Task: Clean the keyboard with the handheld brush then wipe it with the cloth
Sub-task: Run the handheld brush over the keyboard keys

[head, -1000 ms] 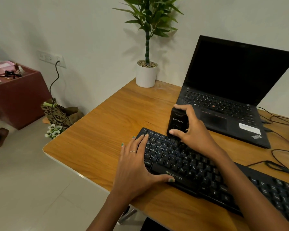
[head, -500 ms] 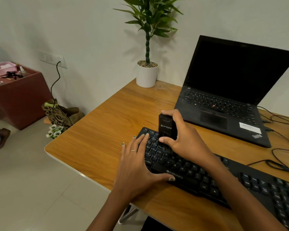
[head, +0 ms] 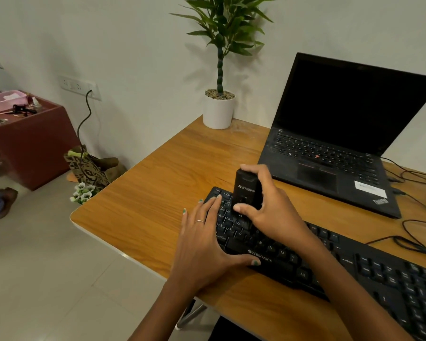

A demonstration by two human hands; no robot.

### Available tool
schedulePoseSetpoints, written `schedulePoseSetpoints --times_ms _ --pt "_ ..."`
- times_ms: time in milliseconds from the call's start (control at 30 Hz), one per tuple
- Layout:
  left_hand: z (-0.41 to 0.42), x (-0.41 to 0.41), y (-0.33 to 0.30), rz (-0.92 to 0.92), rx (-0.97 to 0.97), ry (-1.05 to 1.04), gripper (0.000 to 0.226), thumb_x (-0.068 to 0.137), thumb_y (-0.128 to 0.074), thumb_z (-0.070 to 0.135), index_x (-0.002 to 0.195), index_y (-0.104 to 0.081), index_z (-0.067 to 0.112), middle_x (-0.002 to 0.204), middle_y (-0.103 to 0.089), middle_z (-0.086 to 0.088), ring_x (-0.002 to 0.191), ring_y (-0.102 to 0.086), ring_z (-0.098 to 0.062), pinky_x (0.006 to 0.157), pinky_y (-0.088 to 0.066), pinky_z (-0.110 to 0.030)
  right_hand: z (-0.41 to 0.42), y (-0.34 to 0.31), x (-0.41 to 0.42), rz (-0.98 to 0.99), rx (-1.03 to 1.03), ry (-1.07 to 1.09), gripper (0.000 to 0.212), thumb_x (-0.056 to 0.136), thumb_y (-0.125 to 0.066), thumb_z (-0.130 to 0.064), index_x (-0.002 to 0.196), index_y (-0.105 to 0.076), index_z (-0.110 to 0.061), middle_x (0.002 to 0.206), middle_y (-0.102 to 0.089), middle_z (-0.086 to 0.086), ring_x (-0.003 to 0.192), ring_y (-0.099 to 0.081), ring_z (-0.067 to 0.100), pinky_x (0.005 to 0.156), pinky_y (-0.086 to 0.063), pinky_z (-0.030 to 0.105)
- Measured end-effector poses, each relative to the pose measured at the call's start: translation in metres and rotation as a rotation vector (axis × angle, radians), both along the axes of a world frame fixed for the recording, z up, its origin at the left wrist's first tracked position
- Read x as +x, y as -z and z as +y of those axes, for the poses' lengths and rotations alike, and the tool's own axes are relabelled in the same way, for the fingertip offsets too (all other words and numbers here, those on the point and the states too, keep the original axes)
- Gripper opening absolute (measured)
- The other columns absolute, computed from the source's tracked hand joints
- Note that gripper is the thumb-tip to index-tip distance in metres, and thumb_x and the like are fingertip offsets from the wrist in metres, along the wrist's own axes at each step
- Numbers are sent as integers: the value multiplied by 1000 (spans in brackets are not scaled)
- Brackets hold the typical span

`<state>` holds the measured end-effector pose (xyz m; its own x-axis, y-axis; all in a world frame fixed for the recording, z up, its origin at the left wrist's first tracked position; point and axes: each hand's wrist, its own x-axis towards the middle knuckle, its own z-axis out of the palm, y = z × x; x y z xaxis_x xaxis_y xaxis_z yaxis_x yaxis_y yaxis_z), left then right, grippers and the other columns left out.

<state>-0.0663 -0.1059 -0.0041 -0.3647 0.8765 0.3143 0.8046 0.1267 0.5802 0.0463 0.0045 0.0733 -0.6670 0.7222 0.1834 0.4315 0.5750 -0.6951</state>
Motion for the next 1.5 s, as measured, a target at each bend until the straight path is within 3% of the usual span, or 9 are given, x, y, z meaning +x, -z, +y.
schedulePoseSetpoints --times_ms 200,367,467,567,733,967,1100,1400,1500 --pt "0 0 -1 -4 -8 5 131 47 -47 96 152 -14 24 155 -21 10 145 -13 -12 120 -6 -47 5 -3 1 -50 92 108 72 82 -71 -24 131 -22 -42 104 -56 -6 88 -61 15 73 -56 35" --pt "0 0 0 -9 7 3 130 49 -48 95 152 -17 23 155 -23 10 145 -14 -13 119 -6 -47 -9 -6 4 -79 4 -46 71 82 -72 -20 130 -25 -46 105 -54 -11 87 -61 9 69 -58 30" --pt "-1 0 -1 -3 7 -3 131 47 -48 96 152 -17 24 154 -23 10 144 -15 -13 119 -6 -47 1 -6 5 -73 79 77 72 83 -71 -23 131 -22 -44 105 -55 -7 88 -60 13 71 -57 33" --pt "0 0 -1 -7 8 -4 130 47 -48 96 152 -17 24 154 -24 11 144 -15 -11 119 -7 -47 -5 -5 5 -65 71 39 72 82 -71 -23 132 -24 -43 105 -53 -10 87 -58 9 67 -54 24" --pt "0 -1 0 -6 -4 -2 130 48 -47 97 152 -17 24 155 -23 10 144 -15 -12 119 -9 -49 -3 -8 4 -92 22 16 71 82 -72 -22 129 -24 -47 108 -54 -8 90 -60 12 73 -57 35" --pt "-1 -1 0 -5 0 -2 130 48 -47 96 152 -15 24 155 -22 11 145 -14 -12 120 -4 -45 -12 -9 4 -107 11 -56 71 82 -72 -21 129 -26 -48 105 -52 -14 88 -59 7 72 -57 30" --pt "-1 0 -1 -1 -10 -8 132 47 -44 98 152 -14 24 155 -21 11 145 -13 -11 120 -5 -46 1 -6 3 -81 67 131 73 81 -72 -27 132 -23 -41 105 -57 -4 87 -61 15 72 -57 36" --pt "-2 1 -2 -14 -4 -7 133 46 -47 96 152 -12 25 155 -19 11 145 -10 -11 120 -3 -45 -4 -7 2 -108 192 201 72 81 -73 -29 132 -23 -35 110 -58 -1 92 -60 17 76 -55 36" --pt "-2 1 -1 -18 12 -4 131 47 -49 95 152 -13 25 155 -20 11 145 -11 -11 120 -3 -44 -11 -8 5 -79 63 75 72 79 -75 -27 129 -26 -41 108 -58 -5 87 -62 12 71 -57 31"
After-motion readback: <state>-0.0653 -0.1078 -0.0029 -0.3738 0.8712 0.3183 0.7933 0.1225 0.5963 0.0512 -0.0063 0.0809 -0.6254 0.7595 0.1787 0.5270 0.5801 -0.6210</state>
